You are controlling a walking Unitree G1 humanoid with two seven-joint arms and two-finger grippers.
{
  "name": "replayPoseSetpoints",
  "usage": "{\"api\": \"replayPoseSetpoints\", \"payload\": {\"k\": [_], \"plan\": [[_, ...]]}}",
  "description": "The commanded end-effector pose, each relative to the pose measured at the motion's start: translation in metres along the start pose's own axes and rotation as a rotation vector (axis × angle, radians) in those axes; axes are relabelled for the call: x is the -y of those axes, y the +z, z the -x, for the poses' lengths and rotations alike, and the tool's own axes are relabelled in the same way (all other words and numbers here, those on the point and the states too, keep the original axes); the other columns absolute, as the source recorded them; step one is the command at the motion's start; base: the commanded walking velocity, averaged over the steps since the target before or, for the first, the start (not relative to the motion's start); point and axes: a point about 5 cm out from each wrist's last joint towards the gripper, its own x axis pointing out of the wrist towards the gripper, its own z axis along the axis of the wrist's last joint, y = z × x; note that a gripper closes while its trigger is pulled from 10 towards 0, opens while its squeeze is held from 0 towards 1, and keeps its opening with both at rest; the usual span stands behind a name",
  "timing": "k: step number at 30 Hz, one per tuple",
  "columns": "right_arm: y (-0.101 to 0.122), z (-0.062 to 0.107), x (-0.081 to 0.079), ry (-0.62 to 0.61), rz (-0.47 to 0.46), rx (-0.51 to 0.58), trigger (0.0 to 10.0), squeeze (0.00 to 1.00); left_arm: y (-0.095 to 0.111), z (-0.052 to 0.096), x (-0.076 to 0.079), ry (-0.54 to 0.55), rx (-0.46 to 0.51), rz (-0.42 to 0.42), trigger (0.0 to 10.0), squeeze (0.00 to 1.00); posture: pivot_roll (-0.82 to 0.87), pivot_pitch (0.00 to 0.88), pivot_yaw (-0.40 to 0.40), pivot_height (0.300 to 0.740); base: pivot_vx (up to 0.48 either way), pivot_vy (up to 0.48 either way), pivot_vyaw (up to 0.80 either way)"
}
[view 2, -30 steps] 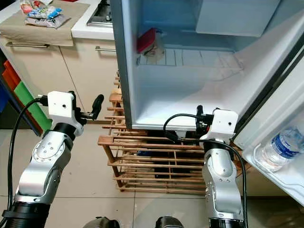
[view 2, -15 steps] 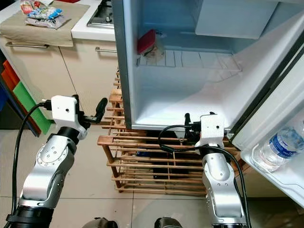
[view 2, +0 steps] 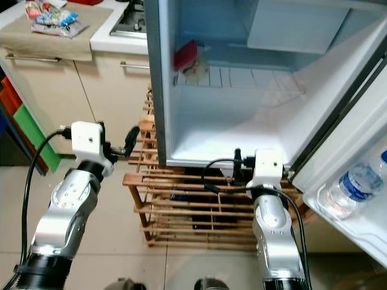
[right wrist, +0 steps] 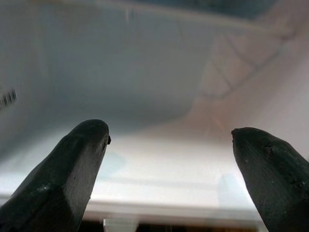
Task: Restocking fridge
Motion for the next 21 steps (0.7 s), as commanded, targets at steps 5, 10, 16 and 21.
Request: {"api": "replayPoseSetpoints", "payload": {"k": [5, 10, 16, 21], "plan": [[0.004, -0.006, 0.011, -0.045, 0.004, 0.018, 10.0, 0.00, 0.003, -0.003, 0.001, 0.010, 0.000, 0.019, 10.0, 0.00, -0.11, 0.006, -0.001, 0.740, -0.353, 0.000, 0.00], [0.002, -0.001, 0.011, -0.048, 0.027, 0.020, 10.0, 0.00, 0.008, -0.004, 0.005, -0.015, 0.020, 0.029, 10.0, 0.00, -0.13, 0.035, 0.004, 0.740, -0.380, 0.000, 0.00], [0.001, 0.002, 0.009, -0.046, 0.027, 0.019, 10.0, 0.00, 0.008, -0.006, 0.007, -0.025, 0.022, 0.038, 10.0, 0.00, -0.13, 0.034, 0.013, 0.740, -0.387, 0.000, 0.00], [0.004, 0.000, 0.008, -0.053, 0.031, 0.032, 10.0, 0.00, 0.009, -0.010, 0.009, -0.040, 0.025, 0.024, 10.0, 0.00, -0.13, 0.039, 0.025, 0.740, -0.305, 0.000, 0.00]]}}
